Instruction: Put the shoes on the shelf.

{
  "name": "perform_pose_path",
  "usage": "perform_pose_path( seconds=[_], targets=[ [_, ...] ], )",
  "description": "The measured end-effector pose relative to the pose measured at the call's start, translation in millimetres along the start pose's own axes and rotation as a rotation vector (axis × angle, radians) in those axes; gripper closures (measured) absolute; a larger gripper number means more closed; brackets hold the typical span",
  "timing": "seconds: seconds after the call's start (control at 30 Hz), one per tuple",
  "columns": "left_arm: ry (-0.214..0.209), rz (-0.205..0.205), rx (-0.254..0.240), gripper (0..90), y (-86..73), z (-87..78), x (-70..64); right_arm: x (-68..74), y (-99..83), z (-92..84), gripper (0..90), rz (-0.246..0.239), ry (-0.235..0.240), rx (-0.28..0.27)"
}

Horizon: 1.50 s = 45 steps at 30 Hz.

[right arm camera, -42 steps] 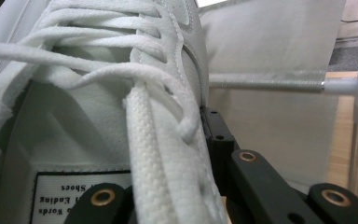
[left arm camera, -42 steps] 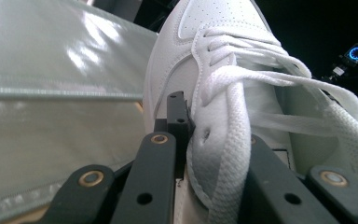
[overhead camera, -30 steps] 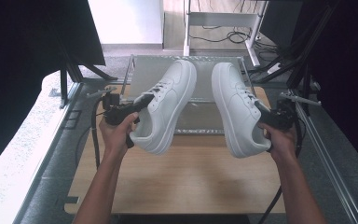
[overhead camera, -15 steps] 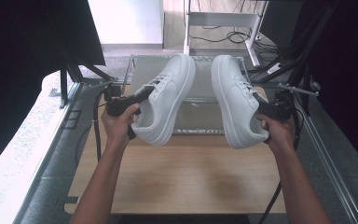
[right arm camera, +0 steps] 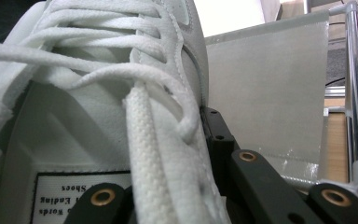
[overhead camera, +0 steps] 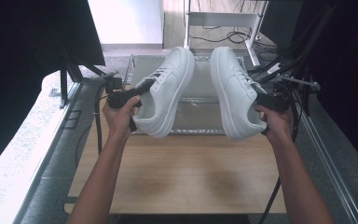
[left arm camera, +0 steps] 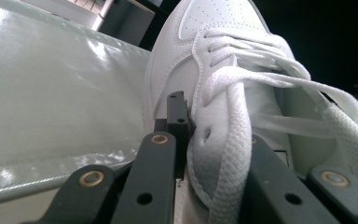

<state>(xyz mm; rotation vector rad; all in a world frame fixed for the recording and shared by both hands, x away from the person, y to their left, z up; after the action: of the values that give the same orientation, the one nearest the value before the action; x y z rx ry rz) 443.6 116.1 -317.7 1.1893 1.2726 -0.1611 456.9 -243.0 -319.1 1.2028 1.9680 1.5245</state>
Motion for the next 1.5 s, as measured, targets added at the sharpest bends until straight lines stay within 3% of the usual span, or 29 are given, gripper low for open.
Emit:
perform_pose_path(
  seconds=[0.23,0.43,0.73,0.9,1.03,1.2,1.5],
  targets=[
    [0.008,-0.007,-0.012,84.1,10.7,6.5,-4.7,-1.6,9.7,6.3,87.5,0.006,-0.02,0.011],
    [0.04,-0.007,-0.028,84.2,22.0,15.1,-5.4,-4.7,20.5,18.5,87.5,0.011,-0.044,0.03],
    [0.063,-0.044,-0.033,84.1,33.9,31.9,-0.3,-4.6,31.9,37.7,87.4,0.023,-0.062,0.051],
    [0.085,-0.013,-0.045,84.1,40.9,36.0,-1.8,-6.9,39.3,44.2,87.4,0.009,-0.086,0.066],
    [0.082,-0.033,-0.059,84.2,45.7,41.6,0.6,-11.6,43.8,48.2,87.4,0.016,-0.096,0.053],
    [0.091,-0.015,-0.06,84.1,51.9,49.1,-0.9,-14.9,52.1,57.1,87.4,0.029,-0.105,0.052],
    [0.127,-0.055,-0.114,84.2,70.7,58.8,0.8,-19.5,58.8,75.9,87.5,0.043,-0.144,0.077]
  ],
)
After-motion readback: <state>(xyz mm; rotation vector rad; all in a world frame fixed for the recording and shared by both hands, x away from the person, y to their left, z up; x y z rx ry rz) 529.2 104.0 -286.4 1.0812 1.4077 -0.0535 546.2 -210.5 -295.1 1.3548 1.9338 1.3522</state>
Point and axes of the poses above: each handheld gripper's, and its own axes: z roughly forward along the jaws, y roughly out of its top, x roughly to its left, the point moved 7 cm from there along z, roughly forward along the jaws, and after that the axes turned 15 degrees about -z, right-handed, at the moved point
